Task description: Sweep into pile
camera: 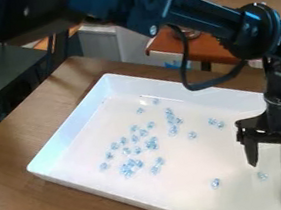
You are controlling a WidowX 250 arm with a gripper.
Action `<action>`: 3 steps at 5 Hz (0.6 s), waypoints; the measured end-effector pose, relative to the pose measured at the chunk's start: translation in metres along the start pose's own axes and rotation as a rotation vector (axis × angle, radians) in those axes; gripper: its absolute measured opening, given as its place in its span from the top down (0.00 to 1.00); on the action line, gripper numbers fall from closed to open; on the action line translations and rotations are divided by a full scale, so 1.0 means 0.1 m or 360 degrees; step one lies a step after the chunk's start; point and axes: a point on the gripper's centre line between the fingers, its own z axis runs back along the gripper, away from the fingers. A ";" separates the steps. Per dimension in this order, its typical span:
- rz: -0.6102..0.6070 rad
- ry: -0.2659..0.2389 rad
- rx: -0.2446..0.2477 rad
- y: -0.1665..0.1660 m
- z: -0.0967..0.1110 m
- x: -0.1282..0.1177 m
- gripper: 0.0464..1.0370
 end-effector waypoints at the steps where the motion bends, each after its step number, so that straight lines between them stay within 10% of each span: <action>1: 0.0001 -0.0003 -0.0012 -0.02 -0.01 0.00 0.03; 3: -0.0027 0.0002 -0.0085 -0.11 0.04 -0.03 0.03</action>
